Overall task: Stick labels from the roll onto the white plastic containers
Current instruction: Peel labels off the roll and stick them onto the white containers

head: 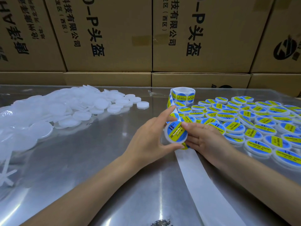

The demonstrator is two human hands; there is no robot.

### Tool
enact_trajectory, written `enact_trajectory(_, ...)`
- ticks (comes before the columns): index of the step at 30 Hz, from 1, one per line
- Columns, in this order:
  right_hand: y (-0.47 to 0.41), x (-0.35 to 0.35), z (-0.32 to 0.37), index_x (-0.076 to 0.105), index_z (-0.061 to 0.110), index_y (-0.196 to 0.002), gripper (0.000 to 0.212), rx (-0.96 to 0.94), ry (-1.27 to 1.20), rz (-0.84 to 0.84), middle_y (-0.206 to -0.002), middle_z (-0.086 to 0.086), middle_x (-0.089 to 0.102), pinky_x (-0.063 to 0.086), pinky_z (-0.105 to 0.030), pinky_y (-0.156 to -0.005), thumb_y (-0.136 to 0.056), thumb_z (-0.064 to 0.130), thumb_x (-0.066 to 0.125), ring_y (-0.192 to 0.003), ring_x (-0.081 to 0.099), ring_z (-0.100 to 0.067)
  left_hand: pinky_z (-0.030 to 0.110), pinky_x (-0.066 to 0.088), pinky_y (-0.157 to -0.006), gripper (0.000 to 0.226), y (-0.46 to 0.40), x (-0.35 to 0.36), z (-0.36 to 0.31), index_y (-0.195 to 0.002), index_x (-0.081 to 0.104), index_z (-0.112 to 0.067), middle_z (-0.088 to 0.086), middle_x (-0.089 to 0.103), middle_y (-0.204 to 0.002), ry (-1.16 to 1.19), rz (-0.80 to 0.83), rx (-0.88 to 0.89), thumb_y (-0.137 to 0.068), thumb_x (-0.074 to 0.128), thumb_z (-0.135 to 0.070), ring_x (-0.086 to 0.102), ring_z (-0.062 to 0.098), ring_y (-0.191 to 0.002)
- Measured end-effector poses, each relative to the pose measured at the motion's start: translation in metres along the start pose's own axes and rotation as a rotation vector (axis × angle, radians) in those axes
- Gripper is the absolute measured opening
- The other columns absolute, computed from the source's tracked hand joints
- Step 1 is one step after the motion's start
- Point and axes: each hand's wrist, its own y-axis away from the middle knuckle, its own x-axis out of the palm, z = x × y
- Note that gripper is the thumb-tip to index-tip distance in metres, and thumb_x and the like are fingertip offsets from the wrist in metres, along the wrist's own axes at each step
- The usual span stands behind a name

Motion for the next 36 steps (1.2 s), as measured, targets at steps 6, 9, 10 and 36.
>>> enact_trajectory(6, 0.001, 0.002, 0.0, 0.073, 0.012, -0.088, 0.03, -0.02, 0.015, -0.019, -0.094, -0.009, 0.074, 0.055, -0.02, -0.063, -0.066, 0.033, 0.07, -0.081, 0.072, -0.016, 0.038, 0.049, -0.09, 0.096, 0.0, 0.001, 0.0, -0.143, 0.03, -0.025, -0.01, 0.061, -0.122, 0.023, -0.007, -0.006, -0.065, 0.084, -0.039, 0.061, 0.014, -0.103)
enact_trajectory(9, 0.002, 0.003, -0.001, 0.073, 0.012, -0.085, 0.026, -0.041, 0.019, -0.025, -0.092, -0.011, 0.074, 0.055, -0.021, -0.061, -0.068, 0.03, 0.069, -0.076, 0.072, -0.016, 0.038, 0.05, -0.089, 0.097, 0.0, 0.002, -0.002, -0.143, 0.033, -0.018, -0.009, 0.063, -0.121, 0.028, -0.017, -0.005, -0.064, 0.085, -0.039, 0.062, 0.014, -0.102)
enact_trajectory(10, 0.002, 0.003, -0.001, 0.073, 0.011, -0.085, 0.024, -0.048, 0.017, -0.026, -0.092, -0.012, 0.074, 0.055, -0.021, -0.06, -0.069, 0.029, 0.068, -0.075, 0.072, -0.017, 0.037, 0.05, -0.089, 0.098, 0.0, 0.002, -0.002, -0.143, 0.033, -0.018, -0.009, 0.063, -0.121, 0.031, -0.02, -0.005, -0.064, 0.085, -0.039, 0.062, 0.014, -0.102)
enact_trajectory(36, -0.001, 0.004, 0.004, 0.046, 0.049, -0.12, 0.049, -0.544, 0.717, -0.012, -0.062, 0.012, 0.056, 0.041, -0.012, -0.06, -0.089, 0.015, 0.062, -0.06, 0.054, 0.001, 0.026, 0.051, -0.083, 0.095, 0.0, -0.001, -0.005, -0.139, 0.039, -0.021, -0.008, 0.067, -0.107, 0.165, -0.097, -0.013, -0.059, 0.087, -0.04, 0.063, 0.002, -0.088)
